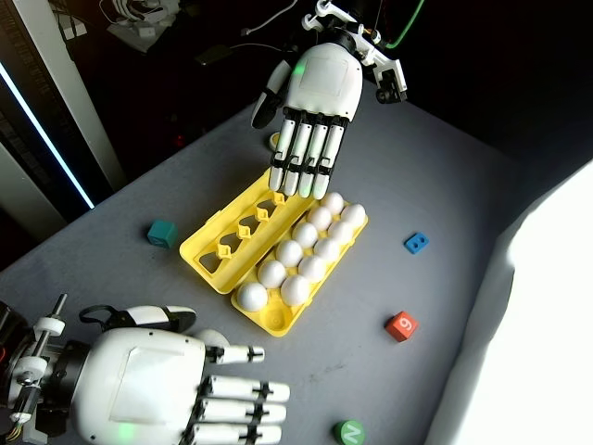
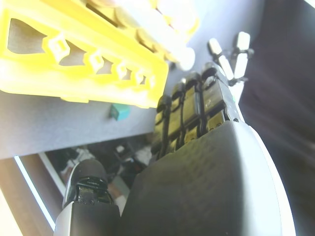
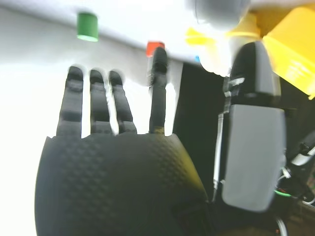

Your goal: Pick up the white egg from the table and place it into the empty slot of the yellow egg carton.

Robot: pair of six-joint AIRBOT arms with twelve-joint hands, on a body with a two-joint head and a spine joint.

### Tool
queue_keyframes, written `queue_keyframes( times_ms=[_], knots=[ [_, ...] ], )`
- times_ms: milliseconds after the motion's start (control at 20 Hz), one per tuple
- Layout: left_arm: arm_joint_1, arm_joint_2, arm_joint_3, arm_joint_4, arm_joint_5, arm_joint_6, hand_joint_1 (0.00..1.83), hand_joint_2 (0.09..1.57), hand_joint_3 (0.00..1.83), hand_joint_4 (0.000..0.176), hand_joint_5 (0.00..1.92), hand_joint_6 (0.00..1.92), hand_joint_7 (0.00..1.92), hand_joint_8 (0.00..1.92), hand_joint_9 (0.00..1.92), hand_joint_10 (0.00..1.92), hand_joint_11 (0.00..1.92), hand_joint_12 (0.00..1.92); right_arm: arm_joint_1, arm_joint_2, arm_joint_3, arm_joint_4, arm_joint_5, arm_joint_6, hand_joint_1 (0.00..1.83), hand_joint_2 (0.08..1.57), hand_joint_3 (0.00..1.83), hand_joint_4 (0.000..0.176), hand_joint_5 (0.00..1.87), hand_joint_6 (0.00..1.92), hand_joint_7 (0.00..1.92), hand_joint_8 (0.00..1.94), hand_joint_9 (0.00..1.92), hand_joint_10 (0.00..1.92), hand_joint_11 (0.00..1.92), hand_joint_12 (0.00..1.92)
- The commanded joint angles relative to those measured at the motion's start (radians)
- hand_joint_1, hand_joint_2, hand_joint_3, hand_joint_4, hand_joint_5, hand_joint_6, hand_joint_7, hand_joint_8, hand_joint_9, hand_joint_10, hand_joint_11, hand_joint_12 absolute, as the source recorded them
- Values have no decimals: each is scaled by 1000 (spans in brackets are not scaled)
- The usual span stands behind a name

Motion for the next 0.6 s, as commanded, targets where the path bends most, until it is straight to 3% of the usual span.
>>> queue_keyframes(
  times_ms=[0, 250, 300, 350, 550],
  knots=[
    [-8, -3, 3, -67, -11, 1, 0, 1168, 0, 0, 115, 12, 87, 8, 56, 10, 27, 14, 1, 2, 4, 2, 128, -2, 706, 870, 0, 176, 494, 0, 0, 0, 0, 0, 25, 14],
    [-8, -3, 3, -67, -11, 1, 0, 1170, 1, 0, 90, 0, 66, 0, 36, 0, 8, 9, -2, -30, 40, 2, 143, -8, 722, 869, 0, 176, 503, 5, 0, 0, 0, 0, 0, 10],
    [-8, -3, 3, -67, -11, 1, 0, 1173, 3, 0, 110, 8, 81, 6, 49, 6, 19, 15, -6, -37, 55, 5, 140, -7, 706, 850, 14, 176, 535, 5, 19, 3, 0, 0, 5, 211],
    [-8, -3, 3, -67, -11, 1, 0, 1173, 3, 0, 110, 8, 81, 6, 49, 6, 19, 15, -8, -40, 60, 8, 140, -7, 706, 850, 14, 176, 535, 5, 19, 3, 0, 0, 5, 211],
    [-8, -4, 3, -67, -11, 1, 0, 1165, 0, 0, 88, 0, 69, 0, 40, 0, 10, 15, -30, -42, 69, 13, 136, -7, 712, 873, 0, 176, 535, 2, 0, 0, 0, 0, 0, 12]
  ],
)
